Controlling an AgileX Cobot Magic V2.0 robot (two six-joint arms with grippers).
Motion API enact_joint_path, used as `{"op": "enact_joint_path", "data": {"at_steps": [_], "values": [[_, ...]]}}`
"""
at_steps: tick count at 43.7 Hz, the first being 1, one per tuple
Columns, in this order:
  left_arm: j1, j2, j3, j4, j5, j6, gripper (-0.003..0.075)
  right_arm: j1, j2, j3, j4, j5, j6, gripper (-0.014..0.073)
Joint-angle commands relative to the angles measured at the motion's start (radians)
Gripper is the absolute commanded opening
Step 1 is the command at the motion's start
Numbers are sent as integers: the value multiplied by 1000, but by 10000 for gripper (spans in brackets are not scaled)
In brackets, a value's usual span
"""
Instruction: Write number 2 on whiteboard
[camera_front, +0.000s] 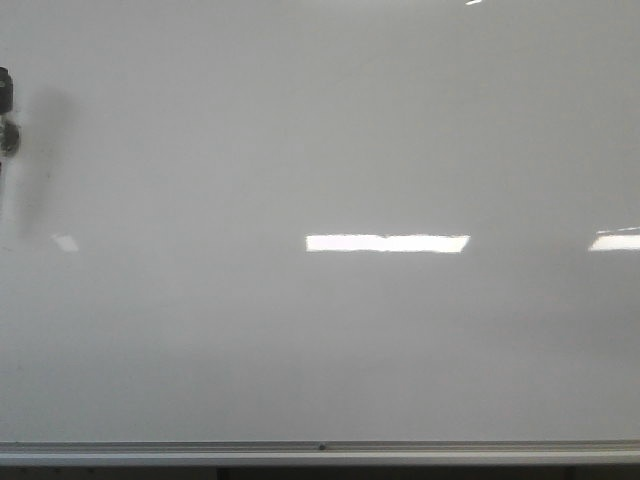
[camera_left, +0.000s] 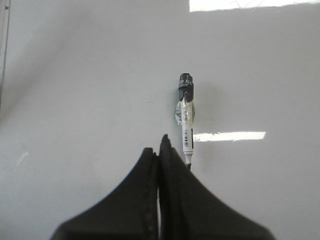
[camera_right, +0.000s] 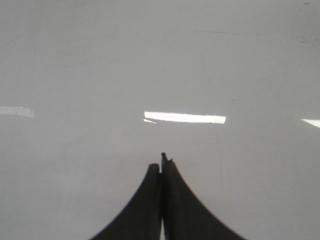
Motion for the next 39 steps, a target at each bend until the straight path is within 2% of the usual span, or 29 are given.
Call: {"op": "enact_joint_path", "data": {"at_steps": [1, 28, 39], "values": [[2, -14, 8, -8, -79, -5, -20, -6, -19, -15, 0, -88, -3, -68], [2, -14, 8, -8, -79, -5, -20, -6, -19, -15, 0, -88, -3, -68], [2, -14, 6, -8, -100, -5, -20, -7, -19, -16, 0, -134, -3, -68]]}}
